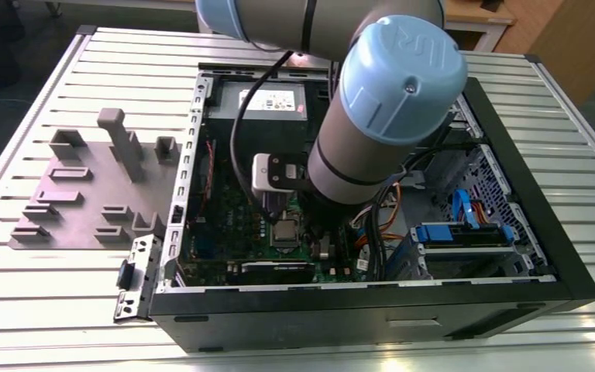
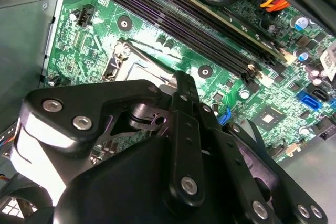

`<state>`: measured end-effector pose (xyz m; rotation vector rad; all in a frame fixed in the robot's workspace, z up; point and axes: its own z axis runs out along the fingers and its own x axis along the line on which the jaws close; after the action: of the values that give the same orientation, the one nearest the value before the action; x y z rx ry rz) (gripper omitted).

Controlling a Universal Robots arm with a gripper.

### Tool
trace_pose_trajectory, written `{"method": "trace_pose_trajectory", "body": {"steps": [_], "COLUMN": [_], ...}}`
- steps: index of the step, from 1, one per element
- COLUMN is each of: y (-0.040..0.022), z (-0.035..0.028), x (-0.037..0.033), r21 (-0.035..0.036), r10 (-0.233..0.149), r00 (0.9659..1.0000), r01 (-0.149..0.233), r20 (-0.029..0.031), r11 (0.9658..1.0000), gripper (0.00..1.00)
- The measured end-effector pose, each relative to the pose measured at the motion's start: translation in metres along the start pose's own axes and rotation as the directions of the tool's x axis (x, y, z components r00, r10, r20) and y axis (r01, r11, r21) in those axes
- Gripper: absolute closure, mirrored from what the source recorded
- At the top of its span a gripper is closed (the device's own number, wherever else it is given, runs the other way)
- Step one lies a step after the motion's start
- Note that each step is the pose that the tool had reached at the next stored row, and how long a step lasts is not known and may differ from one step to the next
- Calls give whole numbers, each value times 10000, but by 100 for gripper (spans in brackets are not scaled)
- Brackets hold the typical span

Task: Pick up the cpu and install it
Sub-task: 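Install the first cpu locking lever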

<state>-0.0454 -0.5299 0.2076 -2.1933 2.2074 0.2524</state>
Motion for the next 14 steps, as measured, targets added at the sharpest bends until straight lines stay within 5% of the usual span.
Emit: {"method": "trace_pose_trajectory", "body": {"steps": [5,14], "y": [-2,-17], "z": [23,43], "x": [2,5], "r21": [0,-1], "r10": [-8,-9], "r00": [10000,10000], "r01": [8,9], "r20": [83,88], "r11": [10000,10000], "gripper": [89,89]}}
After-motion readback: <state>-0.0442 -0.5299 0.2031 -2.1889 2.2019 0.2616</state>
